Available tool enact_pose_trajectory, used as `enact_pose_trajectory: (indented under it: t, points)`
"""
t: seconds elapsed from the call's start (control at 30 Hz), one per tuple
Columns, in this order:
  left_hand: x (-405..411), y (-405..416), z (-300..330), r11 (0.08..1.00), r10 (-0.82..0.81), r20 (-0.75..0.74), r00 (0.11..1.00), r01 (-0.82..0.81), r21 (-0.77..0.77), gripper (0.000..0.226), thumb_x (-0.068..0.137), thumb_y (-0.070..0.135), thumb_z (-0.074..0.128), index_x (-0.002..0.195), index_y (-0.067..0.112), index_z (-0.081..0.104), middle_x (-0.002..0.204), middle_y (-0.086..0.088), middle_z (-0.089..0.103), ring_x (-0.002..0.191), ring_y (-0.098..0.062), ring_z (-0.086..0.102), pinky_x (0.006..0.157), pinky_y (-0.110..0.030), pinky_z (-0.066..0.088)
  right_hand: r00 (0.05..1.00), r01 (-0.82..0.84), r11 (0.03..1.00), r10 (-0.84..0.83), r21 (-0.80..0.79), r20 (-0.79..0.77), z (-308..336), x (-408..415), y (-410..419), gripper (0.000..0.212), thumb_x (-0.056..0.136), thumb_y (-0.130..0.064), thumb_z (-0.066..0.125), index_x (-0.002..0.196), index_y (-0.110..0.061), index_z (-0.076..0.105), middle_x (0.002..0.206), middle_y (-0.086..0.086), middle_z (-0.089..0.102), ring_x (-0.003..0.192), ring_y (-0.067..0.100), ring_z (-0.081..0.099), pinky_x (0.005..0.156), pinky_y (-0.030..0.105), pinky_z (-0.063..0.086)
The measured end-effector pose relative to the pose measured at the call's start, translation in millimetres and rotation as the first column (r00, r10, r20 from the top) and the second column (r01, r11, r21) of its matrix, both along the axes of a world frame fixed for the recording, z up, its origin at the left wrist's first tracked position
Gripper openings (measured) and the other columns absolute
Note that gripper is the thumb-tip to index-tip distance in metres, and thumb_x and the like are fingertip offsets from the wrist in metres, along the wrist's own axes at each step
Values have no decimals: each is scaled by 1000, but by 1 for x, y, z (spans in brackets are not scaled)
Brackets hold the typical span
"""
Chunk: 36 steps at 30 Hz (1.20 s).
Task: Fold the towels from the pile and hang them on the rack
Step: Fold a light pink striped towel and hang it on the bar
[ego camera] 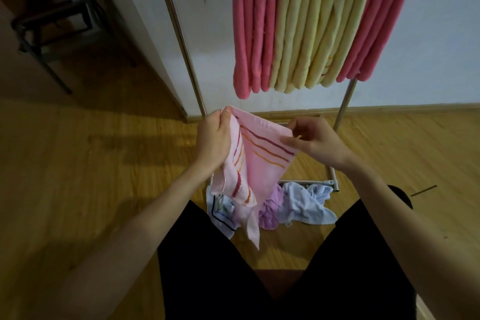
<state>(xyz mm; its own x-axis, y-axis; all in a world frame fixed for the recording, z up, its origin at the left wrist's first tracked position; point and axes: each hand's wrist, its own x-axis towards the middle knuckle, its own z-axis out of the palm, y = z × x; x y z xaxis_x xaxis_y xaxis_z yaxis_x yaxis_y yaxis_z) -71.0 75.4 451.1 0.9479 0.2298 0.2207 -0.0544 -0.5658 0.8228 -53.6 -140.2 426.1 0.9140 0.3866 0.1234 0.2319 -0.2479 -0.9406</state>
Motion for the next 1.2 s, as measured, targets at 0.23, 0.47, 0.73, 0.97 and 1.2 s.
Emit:
enact_pose_trajectory:
  t: [0.23,0.47,0.73,0.97,1.2]
  points:
    - [6,5,12,997,60,26,998,-62,43,36,103,24,38,85,3,60,74,-6,59,67,-14,55,57,-25,39,925,204,973,-156,-105,347,8,-6,1,13,86,-5,65,81,-11,53,66,-9,54,58,7,48,57,22,39]
    - [19,11,29,982,119,-15,993,-120,-145,33,103,23,36,89,6,60,84,-13,65,79,-22,64,65,-31,49,827,99,969,46,-225,560,26,-13,18,14,93,1,44,92,-9,55,86,3,51,68,12,47,63,20,37]
    - [16,3,31,972,143,-71,987,-153,-181,32,102,28,36,93,8,59,91,-14,67,86,-24,67,77,-49,57,851,41,969,94,-245,517,17,-18,23,20,77,2,53,86,-7,68,80,-5,50,60,7,46,57,24,43]
    - [12,-15,37,960,204,-16,979,-203,-195,29,103,21,36,87,6,55,85,-12,62,85,-24,63,77,-46,54,843,9,963,137,-268,520,13,-34,38,17,74,-17,55,74,-8,69,74,2,55,60,5,41,56,22,40]
    - [12,-18,41,948,253,72,965,-232,-216,32,102,22,35,89,3,59,87,-17,66,83,-27,65,77,-50,54,794,215,944,-21,-250,607,4,-33,49,42,72,-48,76,77,-9,64,77,3,54,66,18,54,56,35,48]
